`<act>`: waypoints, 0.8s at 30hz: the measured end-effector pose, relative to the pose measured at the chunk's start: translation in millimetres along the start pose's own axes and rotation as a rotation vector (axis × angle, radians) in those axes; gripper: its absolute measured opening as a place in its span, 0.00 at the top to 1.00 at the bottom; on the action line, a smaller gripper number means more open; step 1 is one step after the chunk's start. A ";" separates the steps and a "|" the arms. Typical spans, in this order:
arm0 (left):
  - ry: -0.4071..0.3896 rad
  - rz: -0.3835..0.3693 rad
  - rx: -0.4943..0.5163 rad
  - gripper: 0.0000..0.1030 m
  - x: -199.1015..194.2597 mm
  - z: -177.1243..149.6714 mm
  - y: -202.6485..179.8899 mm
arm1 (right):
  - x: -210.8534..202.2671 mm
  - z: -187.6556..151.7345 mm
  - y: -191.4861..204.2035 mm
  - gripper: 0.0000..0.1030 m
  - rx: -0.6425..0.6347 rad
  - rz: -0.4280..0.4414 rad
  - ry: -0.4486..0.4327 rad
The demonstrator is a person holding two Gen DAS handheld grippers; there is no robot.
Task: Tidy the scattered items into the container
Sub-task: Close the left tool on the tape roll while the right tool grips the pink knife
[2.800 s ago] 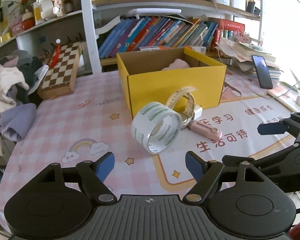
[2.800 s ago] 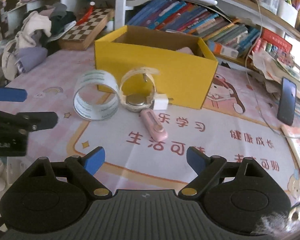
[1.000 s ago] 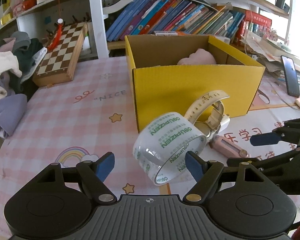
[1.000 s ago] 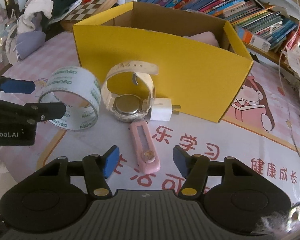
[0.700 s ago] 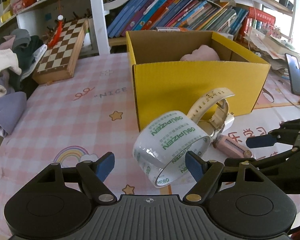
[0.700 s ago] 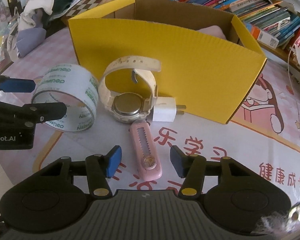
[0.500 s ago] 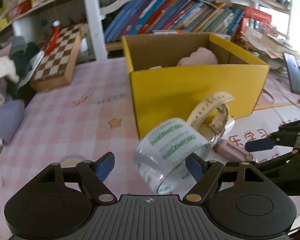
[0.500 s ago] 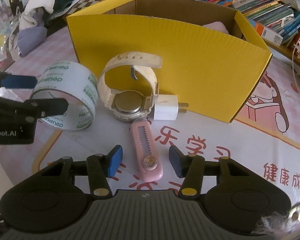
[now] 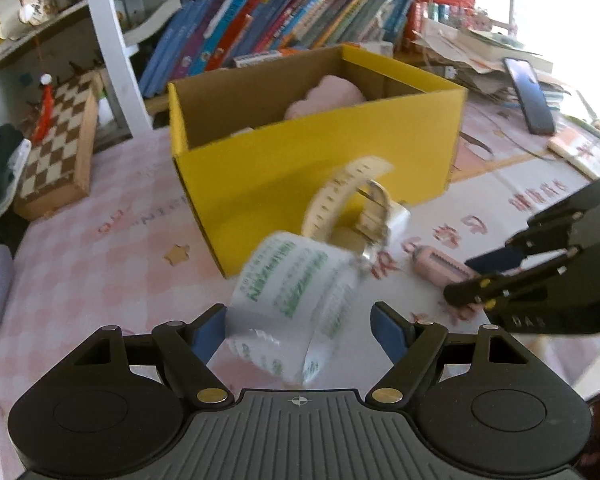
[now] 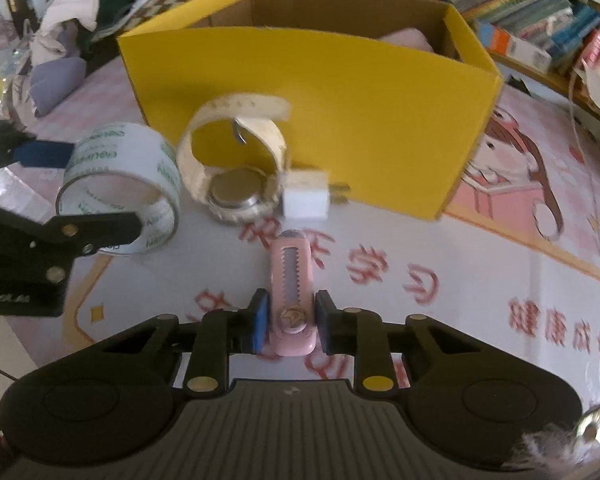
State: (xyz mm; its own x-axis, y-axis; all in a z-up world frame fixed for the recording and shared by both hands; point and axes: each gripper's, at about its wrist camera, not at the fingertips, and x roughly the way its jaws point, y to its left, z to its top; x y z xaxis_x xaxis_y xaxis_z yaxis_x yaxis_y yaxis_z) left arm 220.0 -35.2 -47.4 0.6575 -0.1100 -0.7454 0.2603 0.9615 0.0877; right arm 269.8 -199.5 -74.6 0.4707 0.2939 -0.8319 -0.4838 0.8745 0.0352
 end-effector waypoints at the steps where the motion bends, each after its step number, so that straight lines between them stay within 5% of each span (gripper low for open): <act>1: 0.004 -0.014 -0.001 0.23 -2.4 -2.0 -2.3 | -2.0 -2.5 -1.0 0.77 0.007 -0.004 0.002; 5: 0.009 -0.056 0.018 0.22 -7.4 -8.1 -13.0 | -6.1 -10.4 -2.4 0.77 0.030 -0.013 -0.011; 17: -0.026 0.023 -0.017 0.24 0.7 -1.9 -6.2 | 0.8 -6.9 9.7 0.70 -0.013 -0.040 -0.032; 18: -0.029 0.027 -0.025 0.26 0.8 -1.9 -4.6 | 0.9 -7.0 9.5 0.71 -0.014 -0.038 -0.031; 21: -0.022 0.015 -0.048 0.54 1.4 -2.8 -1.1 | 0.9 -6.9 11.2 0.77 -0.026 -0.033 -0.029; 24: -0.030 0.007 -0.064 0.59 -1.6 -4.8 0.7 | 0.5 -7.0 13.3 0.78 -0.033 -0.024 -0.024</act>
State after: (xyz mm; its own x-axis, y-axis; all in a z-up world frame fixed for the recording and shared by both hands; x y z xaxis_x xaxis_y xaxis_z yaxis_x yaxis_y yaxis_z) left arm 215.7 -33.1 -49.2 0.6800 -0.1100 -0.7249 0.2105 0.9763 0.0493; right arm 258.4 -190.4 -78.5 0.5003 0.2823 -0.8185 -0.4959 0.8684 -0.0036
